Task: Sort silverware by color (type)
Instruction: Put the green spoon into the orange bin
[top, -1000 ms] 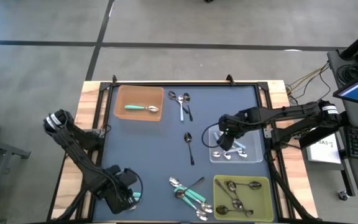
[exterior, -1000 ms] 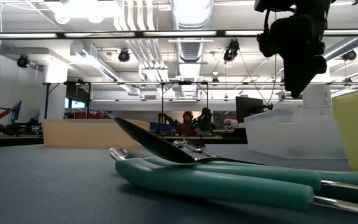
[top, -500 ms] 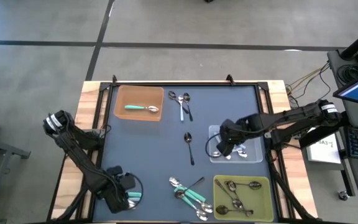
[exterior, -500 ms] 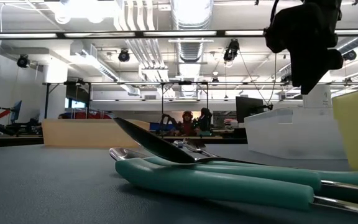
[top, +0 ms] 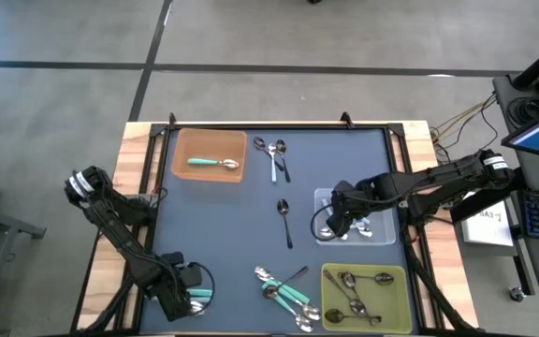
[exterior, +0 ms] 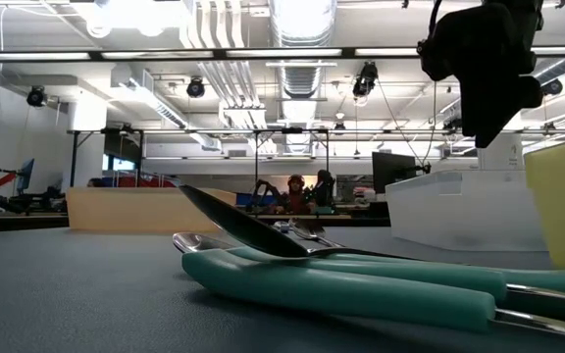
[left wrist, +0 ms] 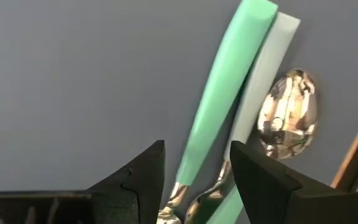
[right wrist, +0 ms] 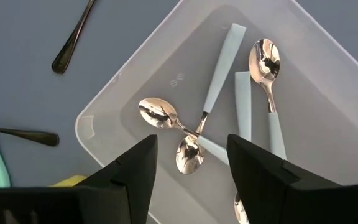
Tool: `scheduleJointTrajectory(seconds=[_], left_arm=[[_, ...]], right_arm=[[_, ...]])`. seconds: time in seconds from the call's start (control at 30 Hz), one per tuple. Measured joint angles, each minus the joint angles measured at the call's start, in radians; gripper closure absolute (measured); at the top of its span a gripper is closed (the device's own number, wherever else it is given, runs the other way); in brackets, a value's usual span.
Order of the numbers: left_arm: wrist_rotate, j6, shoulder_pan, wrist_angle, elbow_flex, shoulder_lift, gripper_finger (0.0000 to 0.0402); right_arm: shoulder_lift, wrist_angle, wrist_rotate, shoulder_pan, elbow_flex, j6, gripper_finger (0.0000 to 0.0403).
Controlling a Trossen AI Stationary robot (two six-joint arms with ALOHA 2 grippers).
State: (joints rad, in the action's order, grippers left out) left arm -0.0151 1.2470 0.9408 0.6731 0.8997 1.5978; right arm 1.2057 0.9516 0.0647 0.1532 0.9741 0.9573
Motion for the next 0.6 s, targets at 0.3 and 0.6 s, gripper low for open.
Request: scheduleJointTrajectory(seconds=[0.3,0.6], left_arm=[[0.023,-0.008,0.002,-0.054,-0.075,0.000,0.0238],[0.032,0.020,-0.017,-0.088,-0.135,-0.006,0.0270]], right_arm=[[0.000,0.000,0.016,0.000,0.000,-0.016,0.0218],[0.000,0.000,0.017,0.000,0.000,-0.028,0.0218]])
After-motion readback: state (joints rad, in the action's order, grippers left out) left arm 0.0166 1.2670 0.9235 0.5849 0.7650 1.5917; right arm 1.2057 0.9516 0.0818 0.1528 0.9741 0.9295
